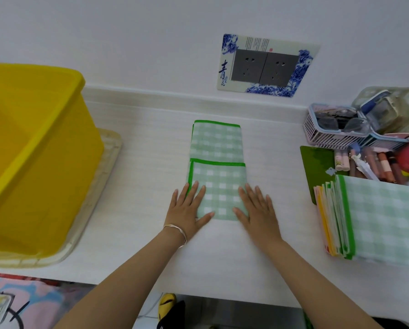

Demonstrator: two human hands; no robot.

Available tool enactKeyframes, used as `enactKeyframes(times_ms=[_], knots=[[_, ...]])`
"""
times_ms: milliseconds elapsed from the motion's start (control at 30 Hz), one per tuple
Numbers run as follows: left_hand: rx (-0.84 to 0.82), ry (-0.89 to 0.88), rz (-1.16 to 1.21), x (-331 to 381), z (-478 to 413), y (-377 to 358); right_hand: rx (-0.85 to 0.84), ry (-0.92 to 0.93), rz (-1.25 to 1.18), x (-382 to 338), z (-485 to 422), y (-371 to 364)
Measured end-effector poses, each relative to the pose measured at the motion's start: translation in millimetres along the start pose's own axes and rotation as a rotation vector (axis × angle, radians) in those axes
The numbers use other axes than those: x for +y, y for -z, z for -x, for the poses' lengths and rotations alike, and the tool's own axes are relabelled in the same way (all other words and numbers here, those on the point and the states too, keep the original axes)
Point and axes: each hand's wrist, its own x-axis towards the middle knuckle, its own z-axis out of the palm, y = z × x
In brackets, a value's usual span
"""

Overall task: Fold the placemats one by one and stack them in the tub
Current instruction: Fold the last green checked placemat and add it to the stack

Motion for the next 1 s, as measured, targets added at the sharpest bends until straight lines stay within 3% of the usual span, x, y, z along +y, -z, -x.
enactKeyframes(times_ms=[267, 400, 633, 767, 867, 1000], knots=[[-0.039, 0.015, -0.010, 0, -1, 2, -0.013, 0.115, -0.073, 10, 3, 6], [-0.041, 0.012, -0.006, 0, -1, 3, 0.170, 0.330, -0.107, 20, 15, 12], [-0.068, 0.014, -0.003, 3, 1, 6, 0.392, 0.650, 0.167, 33, 12, 10], [-0.142, -0.021, 0.026, -3, 0, 13, 0.373, 0.570, 0.124, 26, 11, 8], [-0.204, -0.078, 0.083, -14, 4, 25, 0.365, 0.432, -0.079, 21, 13, 11], [-0.157, -0.185, 0.049, -32, 16, 32, 0.363, 0.425, -0.206, 23, 33, 27]])
